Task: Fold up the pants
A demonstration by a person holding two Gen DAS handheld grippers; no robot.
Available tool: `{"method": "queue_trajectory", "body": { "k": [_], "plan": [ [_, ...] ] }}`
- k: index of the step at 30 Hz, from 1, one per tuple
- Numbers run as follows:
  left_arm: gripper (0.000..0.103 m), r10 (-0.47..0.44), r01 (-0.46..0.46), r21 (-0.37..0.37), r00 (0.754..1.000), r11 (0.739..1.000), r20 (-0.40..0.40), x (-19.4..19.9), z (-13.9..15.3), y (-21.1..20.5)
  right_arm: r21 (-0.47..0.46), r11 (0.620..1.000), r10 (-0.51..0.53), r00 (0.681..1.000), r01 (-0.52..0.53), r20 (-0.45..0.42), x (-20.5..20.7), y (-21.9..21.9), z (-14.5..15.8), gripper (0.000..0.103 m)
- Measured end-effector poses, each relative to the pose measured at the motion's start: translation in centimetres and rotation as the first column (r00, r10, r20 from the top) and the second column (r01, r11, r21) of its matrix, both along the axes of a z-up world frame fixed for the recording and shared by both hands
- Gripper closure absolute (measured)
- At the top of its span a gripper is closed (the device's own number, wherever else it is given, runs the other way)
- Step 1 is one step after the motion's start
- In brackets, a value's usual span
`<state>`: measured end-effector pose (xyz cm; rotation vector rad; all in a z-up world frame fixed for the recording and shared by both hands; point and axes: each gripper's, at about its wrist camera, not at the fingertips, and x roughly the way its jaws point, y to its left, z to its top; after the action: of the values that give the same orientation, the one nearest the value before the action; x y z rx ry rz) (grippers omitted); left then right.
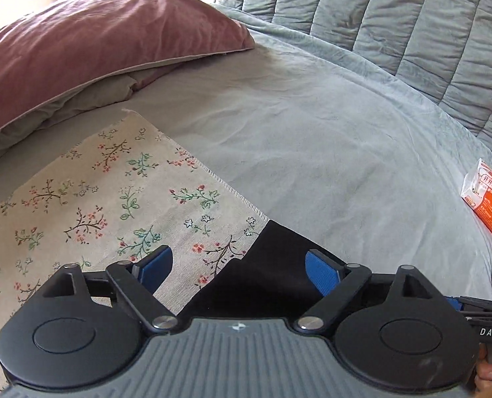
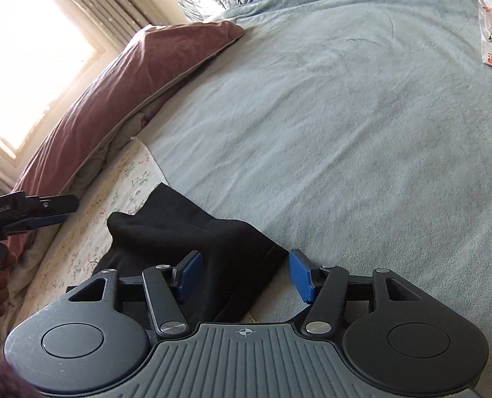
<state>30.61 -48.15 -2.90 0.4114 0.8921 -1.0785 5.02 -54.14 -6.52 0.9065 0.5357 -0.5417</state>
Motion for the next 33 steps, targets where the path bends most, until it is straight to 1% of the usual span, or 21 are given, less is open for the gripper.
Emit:
{"method": "queue_trajectory", "body": {
  "k": [2,4,6,8,9,10,11,12,14,15,17,19,20,22,23,27,28,29,30,31,33],
  "plan": [
    [0.016,-0.013,0.013,-0.007,0.998,1.0,-0.054,0.9,-1.1,-1.2,0.0,1.0,0.005,1.0,-0.005,0.005,-0.1,-0.3,-0.2,0.05],
    [0.019,-0.026,0.021,-0.041,0.991,0.999,-0.133,1.8,-2.0,-2.0,0.007,1.0,0.009,1.0,-0.009,0.014,-0.3,-0.6,-0.4,0.053],
    [0.022,-0.036,0.023,-0.063,0.977,0.998,-0.209,2.7,-3.0,-2.6,0.015,1.0,0.01,1.0,-0.01,0.021,-0.4,-0.8,-0.5,0.055],
    [0.029,-0.037,0.019,-0.068,0.959,0.998,-0.28,3.5,-4.0,-3.3,0.016,1.0,0.016,1.0,-0.016,0.021,-0.5,-0.9,-0.6,0.059],
    [0.032,-0.033,0.015,-0.064,0.954,0.998,-0.297,3.7,-4.5,-3.4,0.018,1.0,0.017,1.0,-0.017,0.022,-0.5,-1.0,-0.6,0.062],
    [0.037,-0.029,0.012,-0.058,0.949,0.998,-0.313,3.9,-4.9,-3.6,0.022,1.0,0.017,1.0,-0.017,0.025,-0.6,-1.1,-0.7,0.066],
    [0.043,-0.031,0.013,-0.059,0.948,0.998,-0.318,4.0,-5.1,-3.6,0.032,0.999,0.014,0.999,-0.015,0.032,-0.7,-1.3,-0.8,0.067],
    [0.045,-0.035,0.014,-0.066,0.947,0.998,-0.32,4.0,-5.2,-3.7,0.049,0.999,0.007,0.999,-0.009,0.044,-0.9,-1.5,-1.0,0.069],
    [0.06,-0.034,0.009,-0.077,0.942,0.997,-0.334,4.3,-5.3,-3.8,0.081,0.997,-0.008,0.998,0.002,0.066,-1.2,-1.8,-1.3,0.072],
    [0.065,-0.029,0.004,-0.076,0.94,0.997,-0.34,4.3,-5.4,-3.8,0.096,0.995,-0.015,0.997,0.007,0.077,-1.3,-2.0,-1.5,0.073],
    [0.079,-0.013,-0.01,-0.067,0.943,0.998,-0.334,4.2,-5.3,-4.0,0.102,0.995,-0.016,0.996,0.008,0.082,-1.2,-2.0,-1.6,0.077],
    [0.09,-0.011,-0.014,-0.07,0.943,0.997,-0.333,4.2,-5.3,-3.9,0.091,0.996,-0.012,0.997,0.006,0.071,-1.0,-1.9,-1.5,0.083],
    [0.092,-0.01,-0.017,-0.079,0.945,0.997,-0.328,4.1,-5.2,-3.9,0.083,0.997,-0.013,0.998,0.008,0.06,-1.0,-1.8,-1.4,0.085],
    [0.093,-0.016,-0.016,-0.102,0.951,0.995,-0.309,3.8,-4.9,-3.7,0.076,0.997,-0.023,0.998,0.019,0.05,-1.1,-1.7,-1.2,0.098],
    [0.094,-0.02,-0.014,-0.114,0.955,0.993,-0.295,3.7,-4.6,-3.5,0.083,0.996,-0.028,0.998,0.023,0.058,-1.3,-1.9,-1.2,0.099],
    [0.094,-0.017,-0.018,-0.136,0.967,0.991,-0.255,3.3,-3.8,-3.5,0.107,0.992,-0.076,0.994,0.067,0.082,-2.7,-2.7,-0.9,0.099],
    [0.094,-0.012,-0.021,-0.13,0.969,0.991,-0.249,3.3,-3.7,-3.6,0.107,0.99,-0.099,0.992,0.09,0.084,-3.1,-2.8,-0.8,0.094],
    [0.094,-0.004,-0.026,-0.123,0.972,0.992,-0.236,3.3,-3.7,-3.7,0.108,0.988,-0.122,0.989,0.113,0.079,-3.3,-2.9,-0.8,0.094],
    [0.094,0.005,-0.032,-0.117,0.975,0.993,-0.221,3.3,-3.7,-3.7,0.113,0.986,-0.129,0.988,0.12,0.079,-3.6,-3.1,-0.8,0.09],
    [0.094,0.013,-0.037,-0.114,0.978,0.993,-0.207,3.2,-3.7,-3.7,0.125,0.985,-0.13,0.988,0.119,0.084,-3.7,-3.2,-1.0,0.079],
    [0.094,0.032,-0.051,-0.104,0.983,0.993,-0.18,3.2,-3.8,-3.7,0.135,0.985,-0.119,0.989,0.107,0.091,-3.6,-3.2,-1.1,0.065]
  ]
}}
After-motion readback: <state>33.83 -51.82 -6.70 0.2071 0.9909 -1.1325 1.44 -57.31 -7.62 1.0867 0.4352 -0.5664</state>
